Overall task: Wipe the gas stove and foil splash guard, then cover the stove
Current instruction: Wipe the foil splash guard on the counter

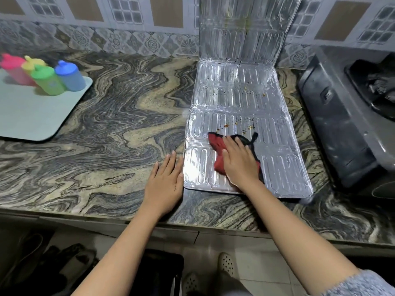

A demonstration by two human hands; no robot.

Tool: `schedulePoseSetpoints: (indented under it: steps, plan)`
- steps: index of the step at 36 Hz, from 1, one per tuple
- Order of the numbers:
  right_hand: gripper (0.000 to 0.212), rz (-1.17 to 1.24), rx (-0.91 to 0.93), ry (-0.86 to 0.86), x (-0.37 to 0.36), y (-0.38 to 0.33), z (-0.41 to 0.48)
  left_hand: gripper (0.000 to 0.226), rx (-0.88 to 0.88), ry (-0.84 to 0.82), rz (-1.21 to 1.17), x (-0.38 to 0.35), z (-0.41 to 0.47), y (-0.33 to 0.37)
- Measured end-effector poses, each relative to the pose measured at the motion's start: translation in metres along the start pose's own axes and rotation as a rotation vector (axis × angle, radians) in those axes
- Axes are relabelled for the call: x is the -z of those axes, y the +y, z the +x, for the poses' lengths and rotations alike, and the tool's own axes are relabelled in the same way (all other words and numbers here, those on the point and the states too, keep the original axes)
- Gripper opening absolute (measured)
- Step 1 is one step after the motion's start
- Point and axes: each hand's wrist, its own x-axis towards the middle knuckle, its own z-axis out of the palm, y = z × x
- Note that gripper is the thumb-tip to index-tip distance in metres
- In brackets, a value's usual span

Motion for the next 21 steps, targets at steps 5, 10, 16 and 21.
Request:
schedulePoseSetpoints:
  steps: [5, 10, 16, 21]
  plan:
    - [0.049, -0.034, -0.083, 0.041, 0.010, 0.034, -0.007, 0.050, 0.081, 0.045, -0.048, 0.019, 0.008, 0.017]
    - [0.049, -0.024, -0.082, 0.030, 0.012, 0.033, -0.008, 0.056, 0.092, 0.092, -0.083, 0.009, 0.034, 0.042]
    - [0.050, -0.052, -0.182, 0.091, 0.013, 0.048, -0.020, 0.070, 0.034, 0.006, -0.002, -0.013, 0.039, 0.040]
    - [0.051, -0.042, -0.337, 0.115, 0.023, 0.073, -0.020, 0.080, 0.002, -0.036, 0.033, -0.012, 0.034, 0.041]
